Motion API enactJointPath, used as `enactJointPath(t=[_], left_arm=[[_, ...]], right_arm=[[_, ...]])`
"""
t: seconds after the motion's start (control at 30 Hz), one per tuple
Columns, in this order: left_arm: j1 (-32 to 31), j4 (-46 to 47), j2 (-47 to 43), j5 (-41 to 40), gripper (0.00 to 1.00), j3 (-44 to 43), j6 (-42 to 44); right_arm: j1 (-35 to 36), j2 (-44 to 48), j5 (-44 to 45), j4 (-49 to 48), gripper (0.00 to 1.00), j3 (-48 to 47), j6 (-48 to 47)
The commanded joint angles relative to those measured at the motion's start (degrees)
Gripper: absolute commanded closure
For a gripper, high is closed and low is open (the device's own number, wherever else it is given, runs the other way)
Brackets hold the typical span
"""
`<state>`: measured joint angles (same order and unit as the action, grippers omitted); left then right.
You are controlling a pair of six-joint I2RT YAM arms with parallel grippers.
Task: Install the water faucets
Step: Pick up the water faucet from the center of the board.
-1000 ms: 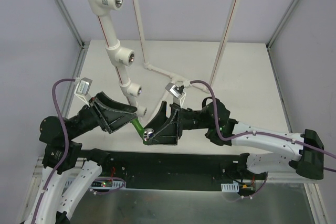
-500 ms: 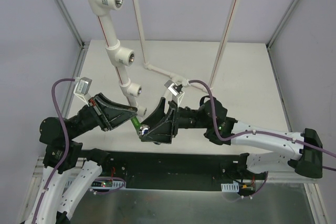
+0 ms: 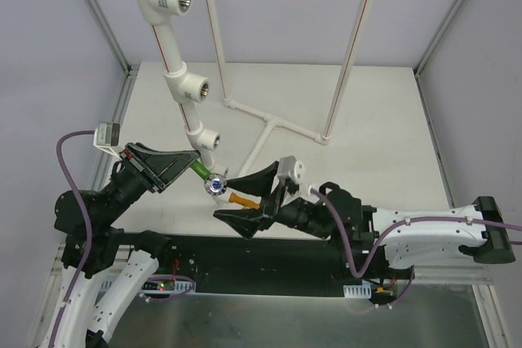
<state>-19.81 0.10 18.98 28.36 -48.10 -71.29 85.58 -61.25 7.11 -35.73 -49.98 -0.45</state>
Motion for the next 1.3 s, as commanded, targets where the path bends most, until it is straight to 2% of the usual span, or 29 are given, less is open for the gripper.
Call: enactJointPath(t=[0.0,0.33,0.4,0.57,0.73,0.9,1.07,1.27], left_arm=[[0.4,4.4,1.2,-6.0,1.0,-4.5,-5.3],[0.4,3.6,1.5,-2.9,1.0,-4.6,-6.9],[0.3,3.2,1.4,-2.4,1.0,-4.6,-6.8],[0.3,2.8,1.6,-1.6,1.0,-4.8,-6.8],[0.4,2.8,1.9,-0.9,1.0,-4.5,-7.0],[0.3,2.8,1.7,-0.8,1.0,-3.8,-7.6],[0.3,2.9,1.6,-0.5,1.0,-4.0,-8.3],[0.3,3.1,1.2,0.0,1.0,-3.9,-9.5]], right_arm=[[5.8,-4.5,17.3,-8.0,0.29,-0.6,-25.7],[10.5,-15.2,29.0,-32.5,0.28,-1.4,-53.2],[11.1,-15.6,29.9,-34.0,0.28,-1.5,-56.5],[12.4,-13.1,31.6,-31.5,0.25,-0.1,-59.1],[12.9,-9.9,29.9,-27.0,0.24,-0.6,-57.0],[12.9,-13.5,27.5,-29.0,0.25,-4.4,-58.0],[12.7,-19.2,26.2,-35.5,0.34,-8.6,-61.5],[12.2,-21.3,23.6,-36.0,0.42,-12.0,-60.5]])
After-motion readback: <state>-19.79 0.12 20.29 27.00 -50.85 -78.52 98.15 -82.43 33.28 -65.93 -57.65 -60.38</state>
